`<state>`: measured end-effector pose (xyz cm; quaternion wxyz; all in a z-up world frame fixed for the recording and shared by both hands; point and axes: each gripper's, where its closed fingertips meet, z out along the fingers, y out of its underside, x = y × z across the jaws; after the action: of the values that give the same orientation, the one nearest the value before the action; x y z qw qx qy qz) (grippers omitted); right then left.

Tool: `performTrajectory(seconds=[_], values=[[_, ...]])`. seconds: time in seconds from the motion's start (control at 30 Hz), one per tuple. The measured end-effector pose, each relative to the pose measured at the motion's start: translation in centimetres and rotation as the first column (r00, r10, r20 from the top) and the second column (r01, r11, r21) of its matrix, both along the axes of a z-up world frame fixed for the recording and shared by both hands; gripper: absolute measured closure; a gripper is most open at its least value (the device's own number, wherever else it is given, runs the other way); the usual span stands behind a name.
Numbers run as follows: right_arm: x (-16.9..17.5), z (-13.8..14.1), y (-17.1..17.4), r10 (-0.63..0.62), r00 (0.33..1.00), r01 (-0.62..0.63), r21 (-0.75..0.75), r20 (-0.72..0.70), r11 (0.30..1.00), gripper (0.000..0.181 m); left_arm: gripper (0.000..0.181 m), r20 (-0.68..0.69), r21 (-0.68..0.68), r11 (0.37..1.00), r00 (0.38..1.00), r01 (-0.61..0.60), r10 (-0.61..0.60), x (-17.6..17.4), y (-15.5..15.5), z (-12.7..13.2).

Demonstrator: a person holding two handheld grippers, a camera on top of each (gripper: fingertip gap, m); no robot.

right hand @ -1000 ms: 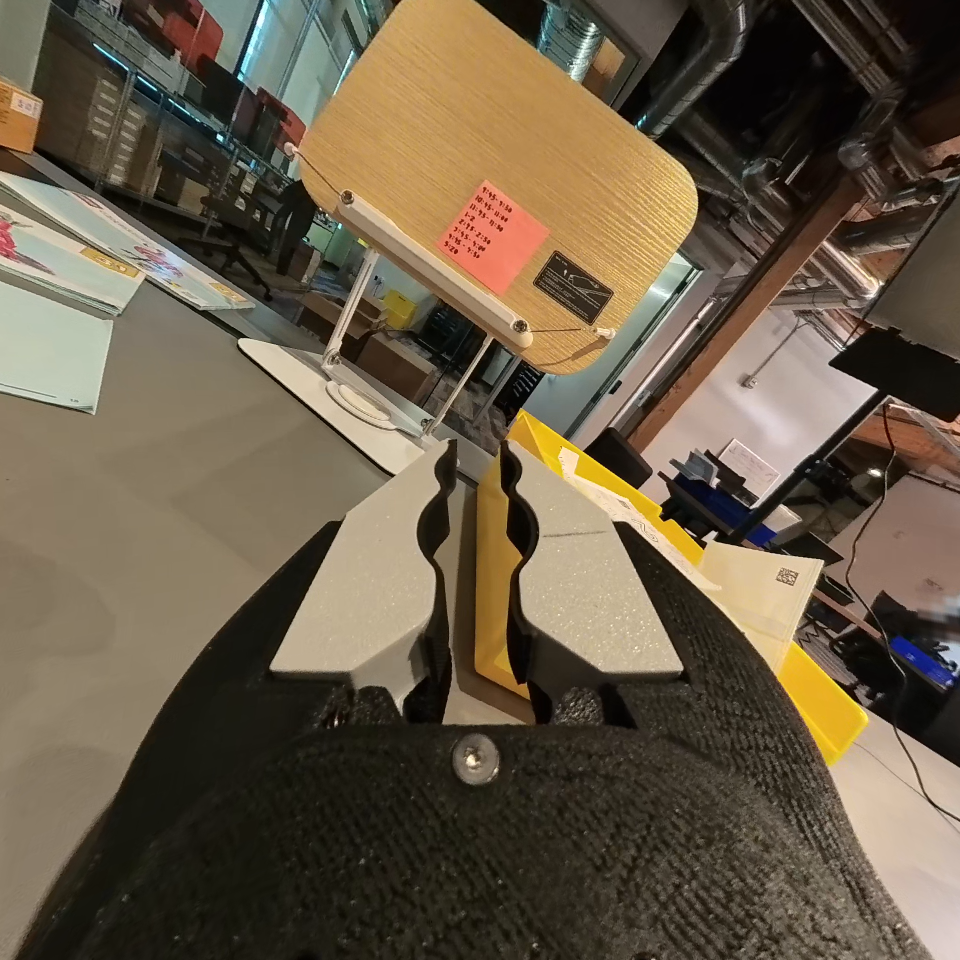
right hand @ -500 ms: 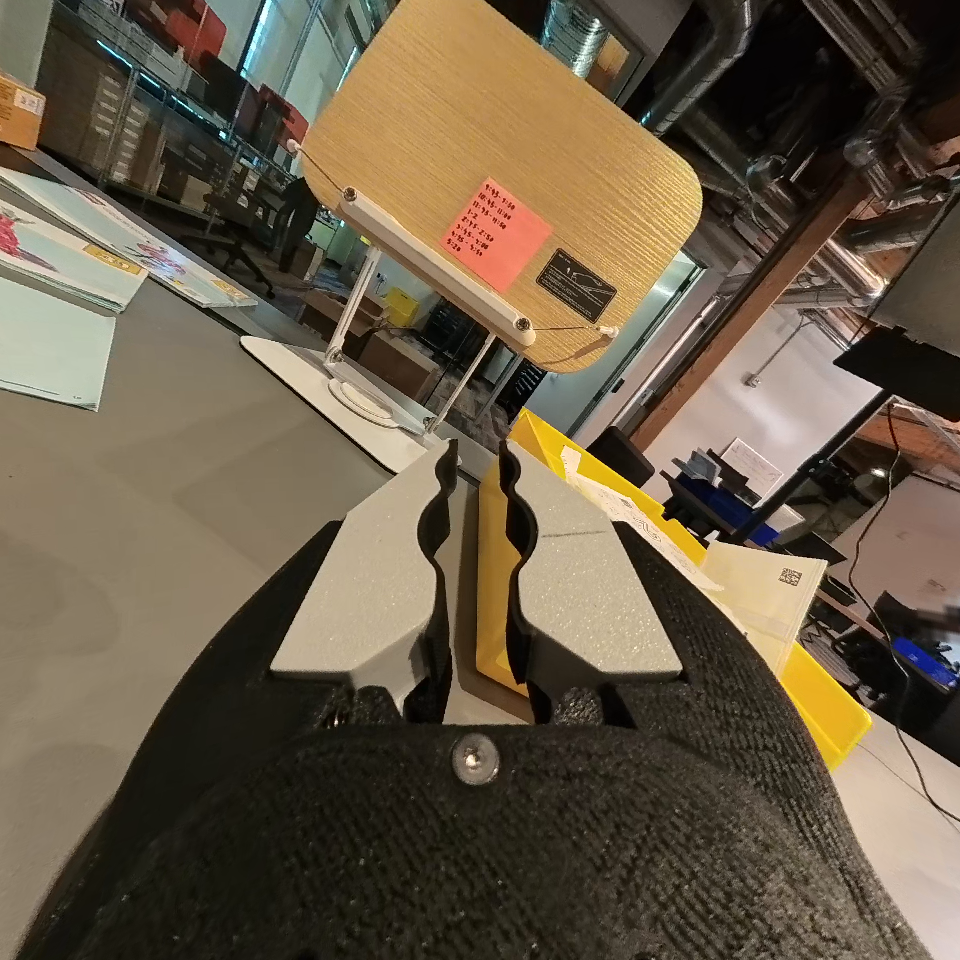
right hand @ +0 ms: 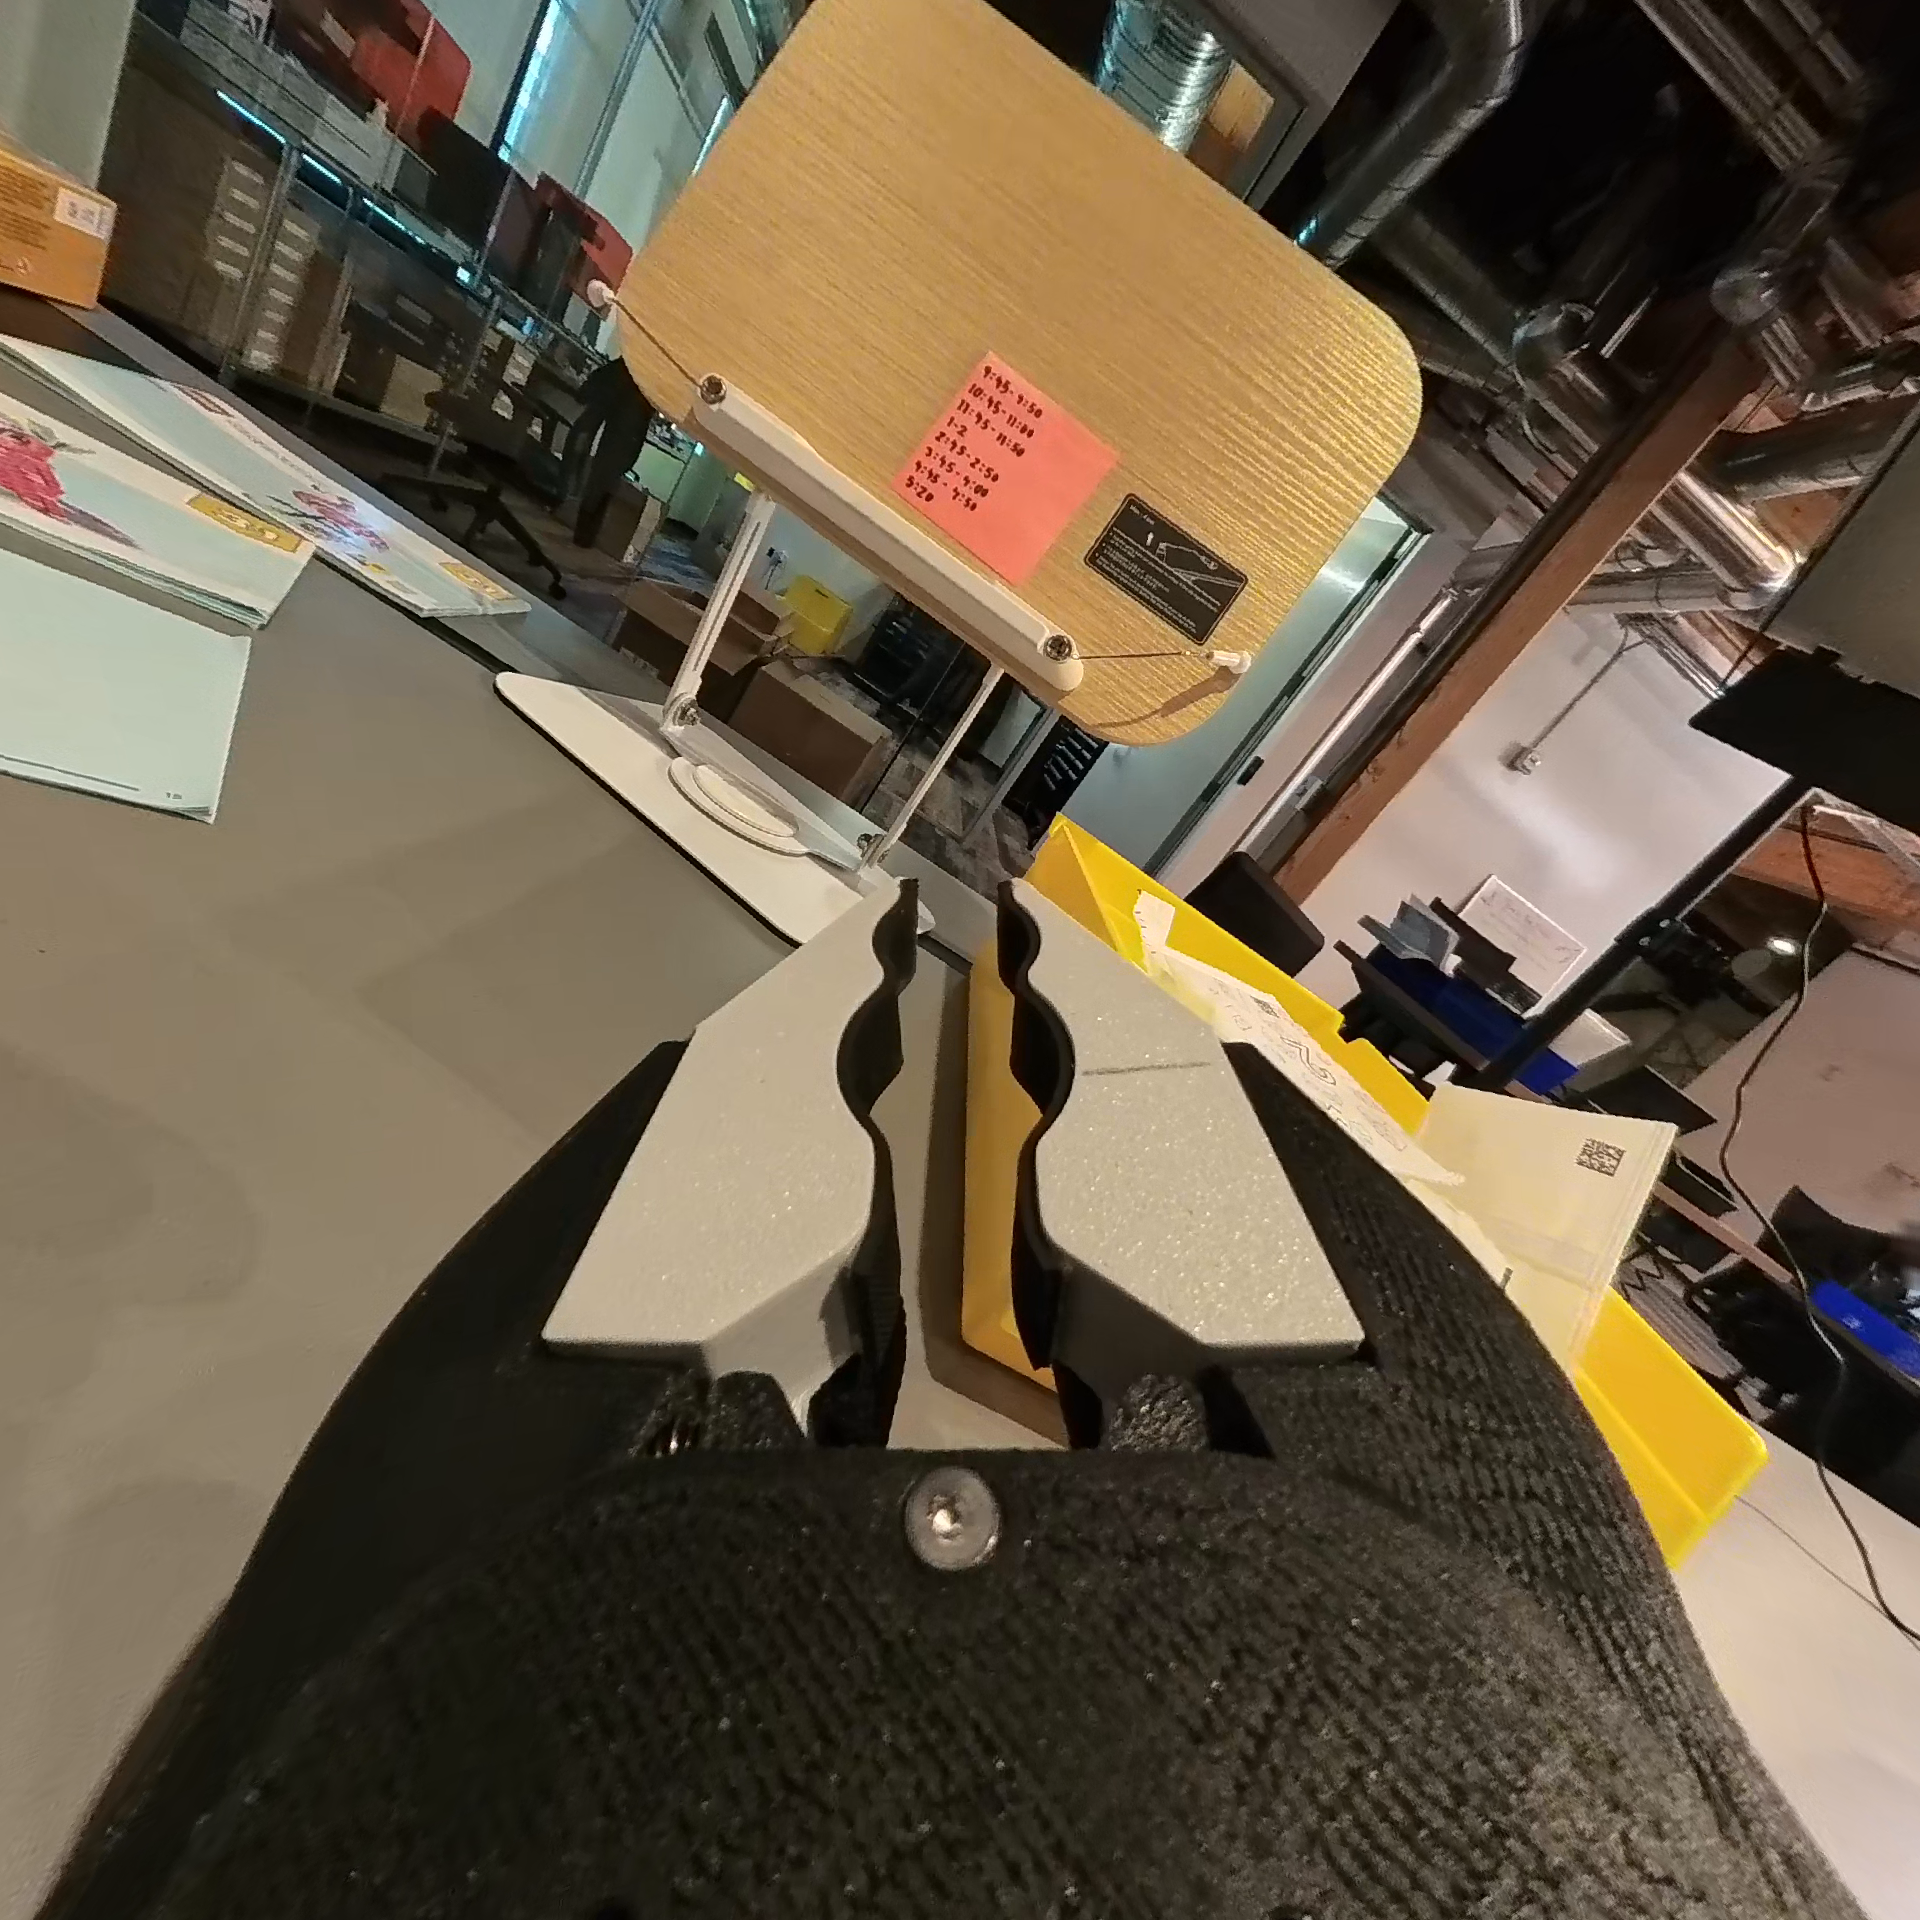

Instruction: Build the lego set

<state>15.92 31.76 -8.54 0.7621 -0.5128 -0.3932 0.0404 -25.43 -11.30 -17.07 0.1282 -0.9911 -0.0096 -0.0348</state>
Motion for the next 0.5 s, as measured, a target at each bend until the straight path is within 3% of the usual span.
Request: performTrajectory(seconds=[0.13,0.3,0.4,0.5], values=[[0.0,0.0,0.0,0.004,1.0,-0.004,-0.001,-0.002,1.0,0.168,0.181,-0.197,-0.028,0.996,0.977,-0.088,0.081,-4.5,-0.9,1.0],[-0.1,0.0,-0.1,0.007,1.0,-0.007,-0.005,-0.003,1.0,0.168,0.181,-0.306,-0.234,0.969,0.952,-0.078,0.003,-5.7,-3.2,-0.6],[-0.1,-0.1,-0.1,0.013,1.0,-0.013,-0.008,-0.004,1.0,0.168,0.181,-0.236,-0.34,0.939,0.972,-0.059,-0.024,-4.1,-4.7,-1.7],[-0.2,-0.1,-0.1,0.017,1.0,-0.017,-0.01,-0.004,1.0,0.169,0.181,-0.148,-0.354,0.934,0.989,-0.039,-0.015,-2.4,-5.2,-2.0]])
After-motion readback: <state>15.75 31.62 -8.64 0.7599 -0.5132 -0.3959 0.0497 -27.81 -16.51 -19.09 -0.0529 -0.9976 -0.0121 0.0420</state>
